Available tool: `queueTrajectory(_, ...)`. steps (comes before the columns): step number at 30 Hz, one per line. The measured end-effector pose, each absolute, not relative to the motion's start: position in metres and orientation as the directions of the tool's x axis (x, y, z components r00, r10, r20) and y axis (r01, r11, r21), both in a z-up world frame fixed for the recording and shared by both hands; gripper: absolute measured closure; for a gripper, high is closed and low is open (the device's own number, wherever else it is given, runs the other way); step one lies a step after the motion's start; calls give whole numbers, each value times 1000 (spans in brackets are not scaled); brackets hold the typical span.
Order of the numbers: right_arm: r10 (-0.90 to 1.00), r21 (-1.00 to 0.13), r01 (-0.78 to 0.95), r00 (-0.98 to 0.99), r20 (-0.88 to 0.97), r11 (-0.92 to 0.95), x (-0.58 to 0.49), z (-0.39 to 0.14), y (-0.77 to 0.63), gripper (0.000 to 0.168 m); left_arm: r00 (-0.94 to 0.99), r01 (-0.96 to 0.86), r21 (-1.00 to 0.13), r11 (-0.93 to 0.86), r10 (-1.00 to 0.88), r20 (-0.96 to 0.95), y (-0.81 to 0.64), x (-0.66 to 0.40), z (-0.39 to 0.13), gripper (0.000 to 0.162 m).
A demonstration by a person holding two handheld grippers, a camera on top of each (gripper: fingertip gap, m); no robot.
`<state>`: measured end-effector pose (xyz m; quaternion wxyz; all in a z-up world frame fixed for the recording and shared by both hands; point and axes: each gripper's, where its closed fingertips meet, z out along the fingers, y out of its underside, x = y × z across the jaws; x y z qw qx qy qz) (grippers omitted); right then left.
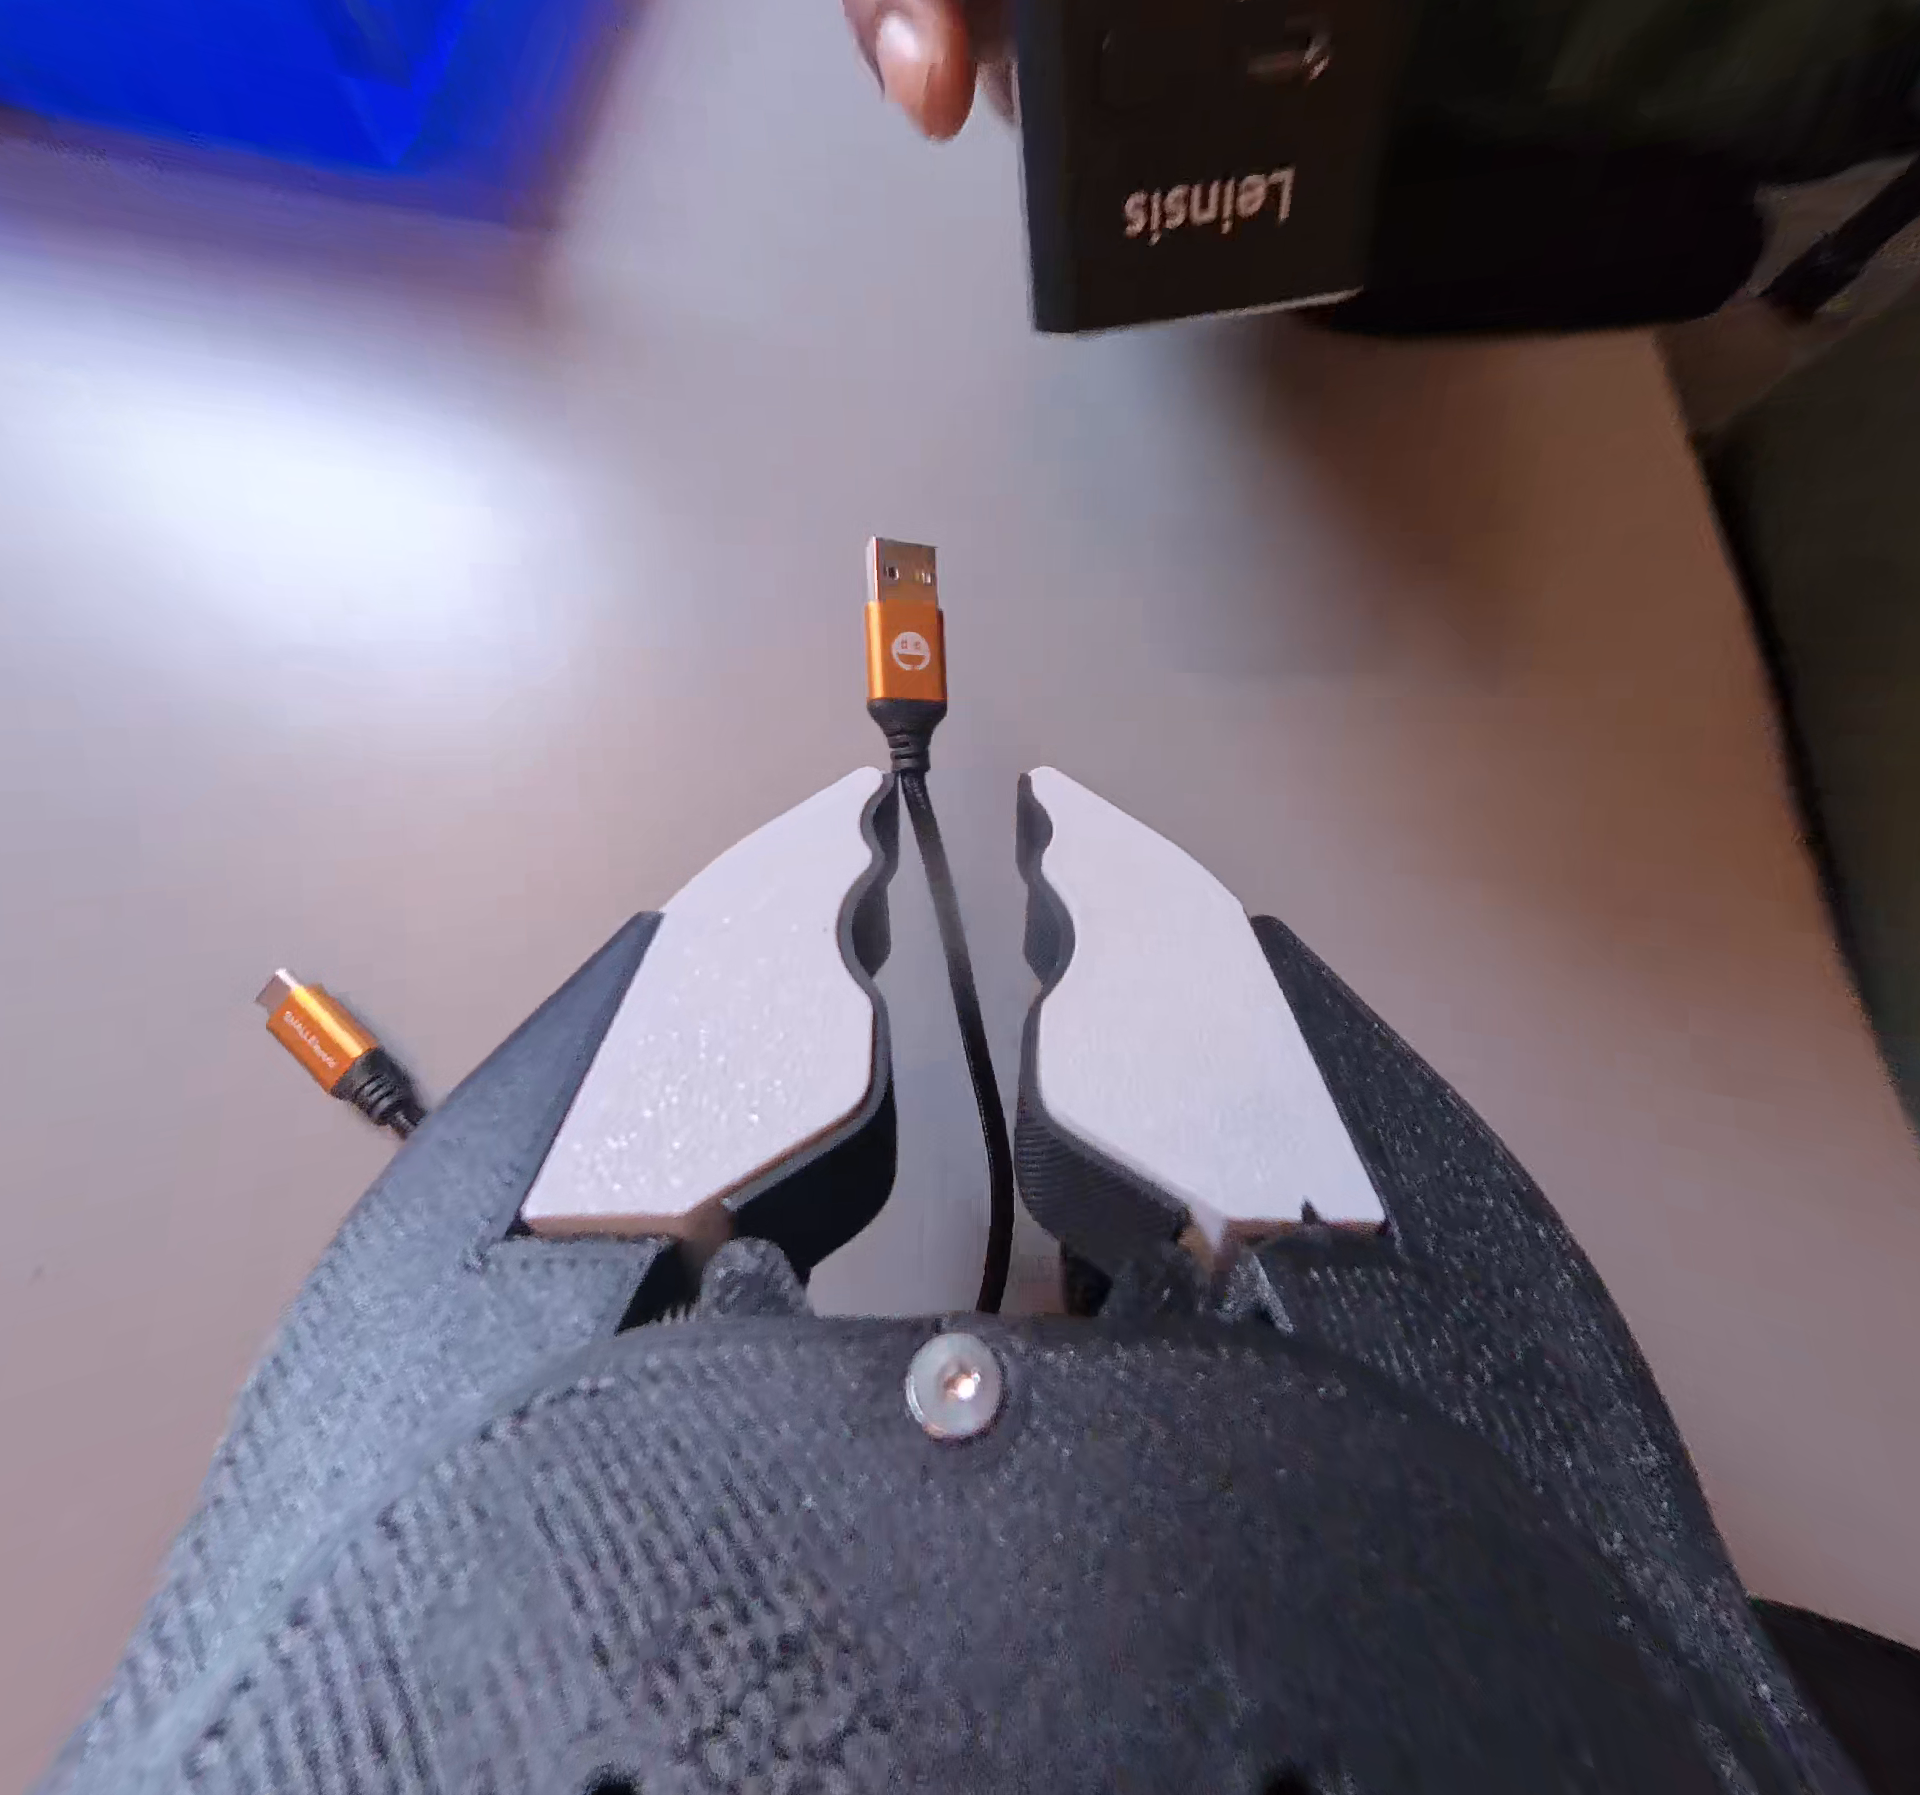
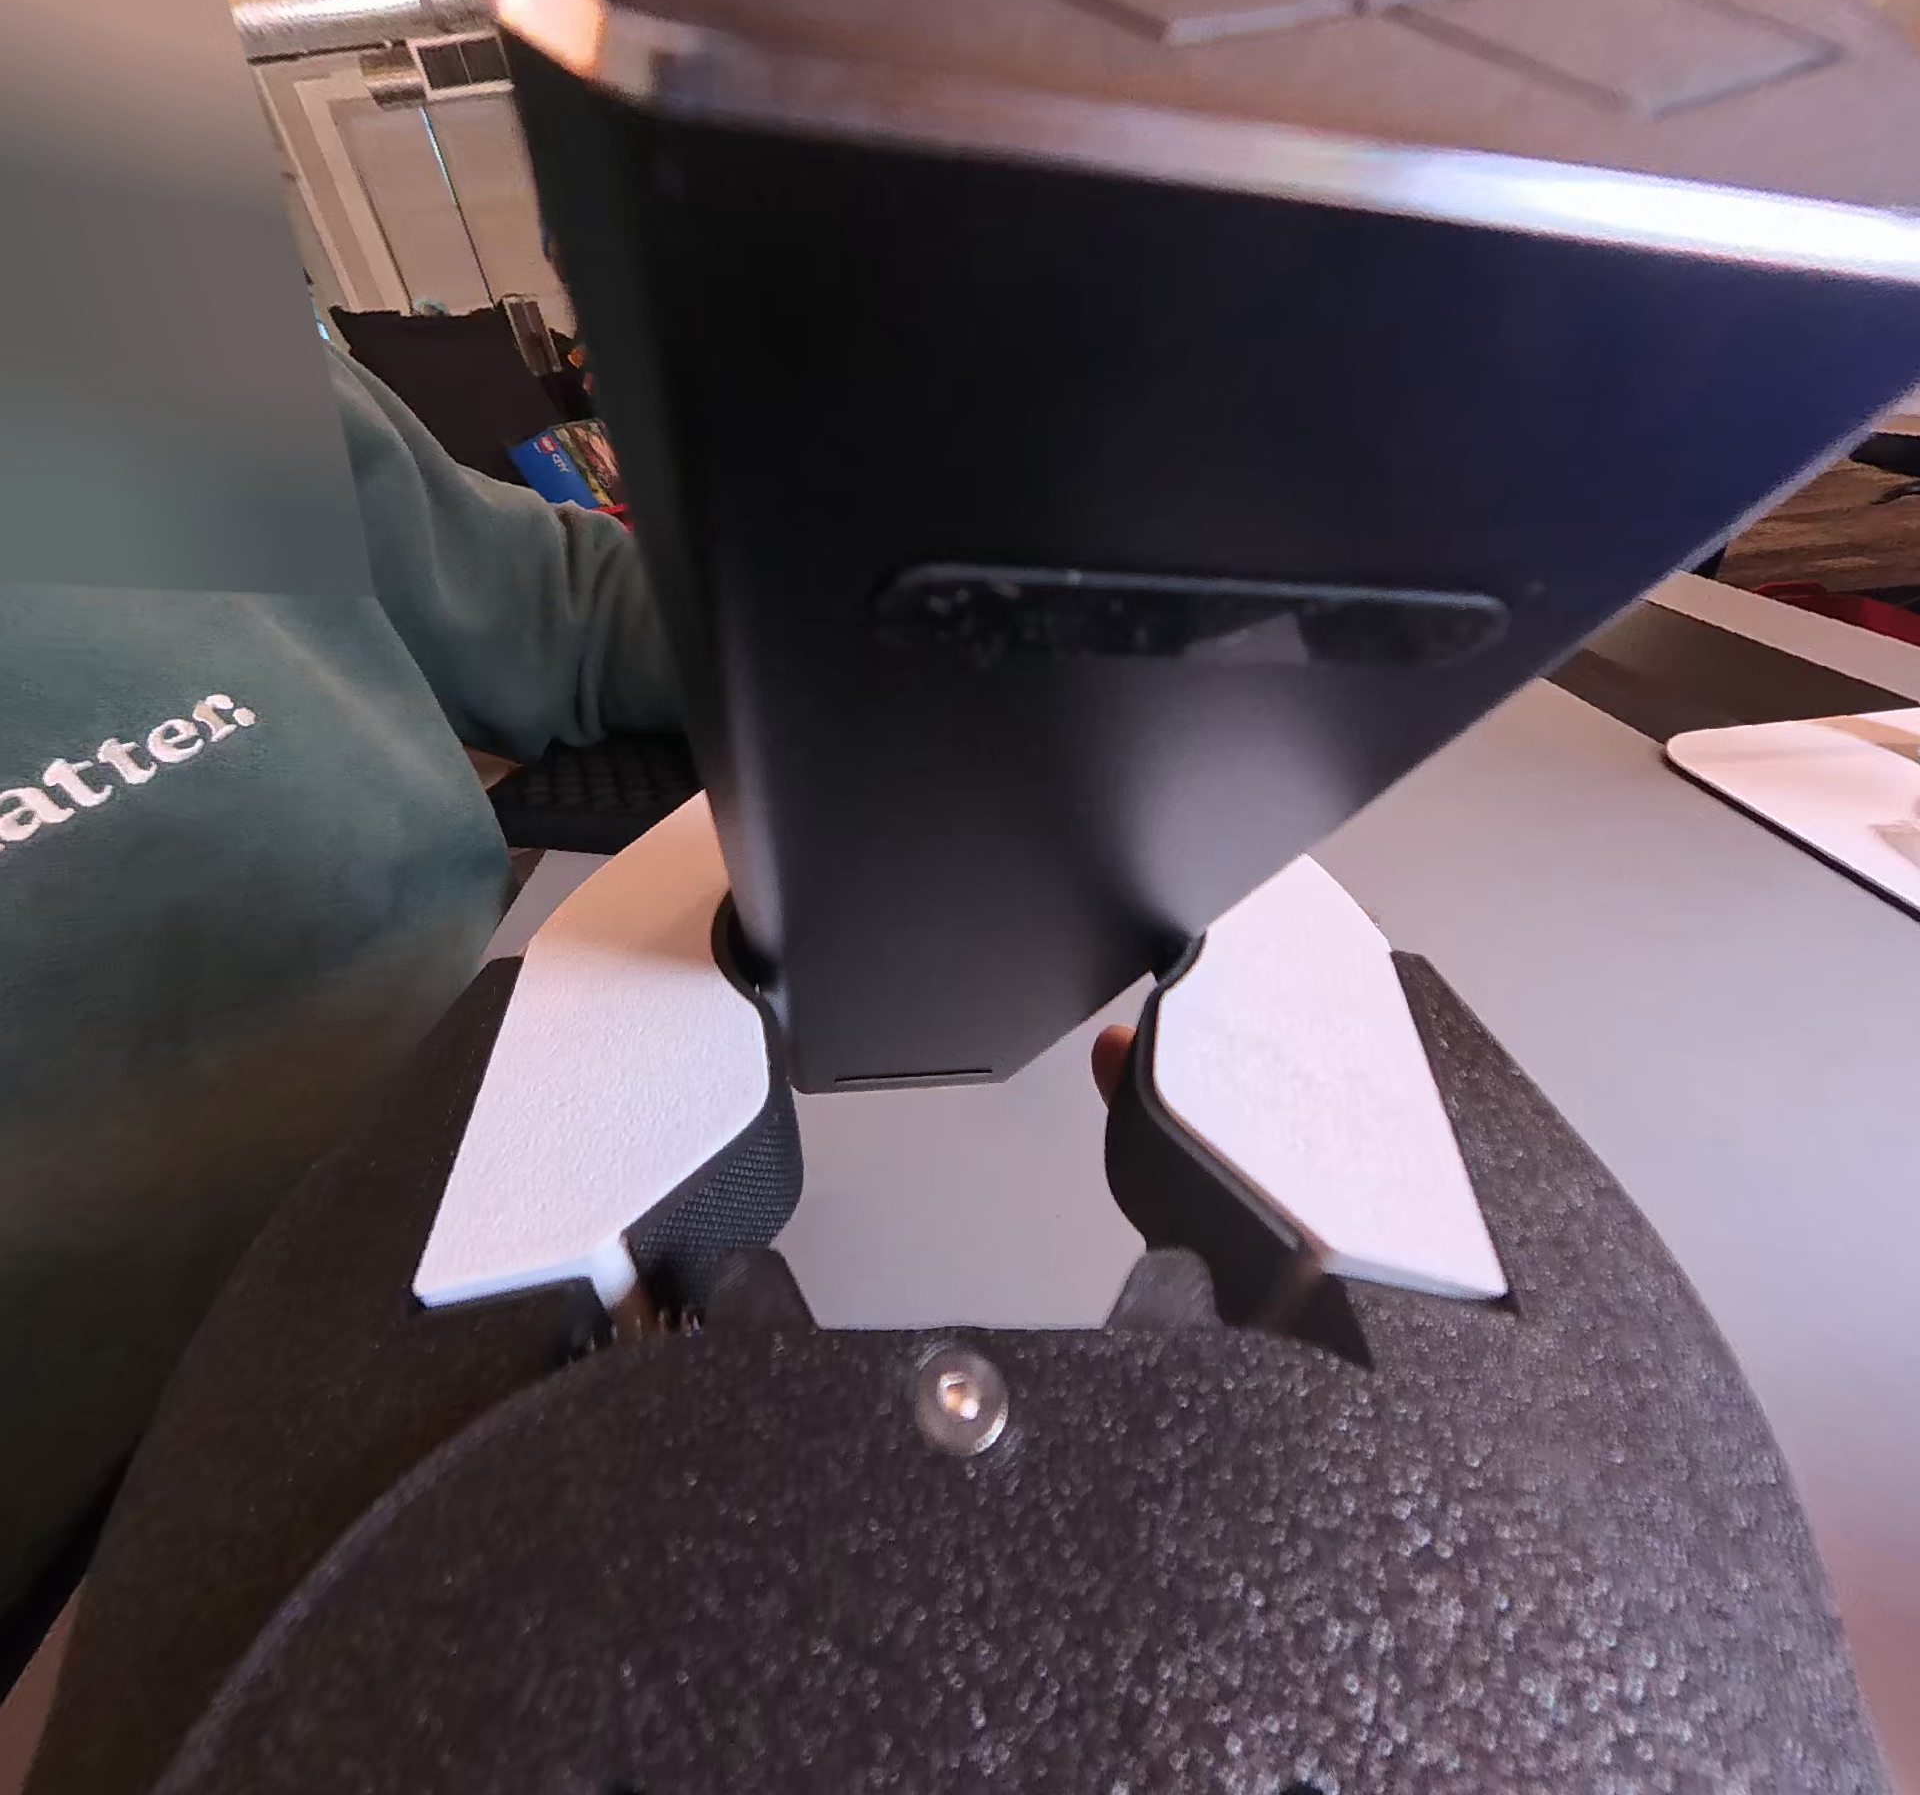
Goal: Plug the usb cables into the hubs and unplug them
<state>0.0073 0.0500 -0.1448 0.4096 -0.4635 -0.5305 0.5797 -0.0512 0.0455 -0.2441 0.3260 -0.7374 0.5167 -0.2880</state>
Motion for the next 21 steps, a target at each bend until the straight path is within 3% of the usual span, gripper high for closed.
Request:
queueTrajectory(5, 967, -994, 15, -229, -108, -107, 8, -146, 52, 95, 259, -452, -855, -253, -955, 146, 39, -57, -227, 157)
queueTrajectory(13, 969, -995, 2, -225, -101, -104, 11, -142, 53, 95, 191, -305, -940, -154, -977, 98, 34, -58, -196, 158)
queueTrajectory(21, 969, -996, -9, -230, -86, -90, 13, -138, 51, 95, 212, -314, -939, -140, -975, 74, 37, -61, -191, 158)
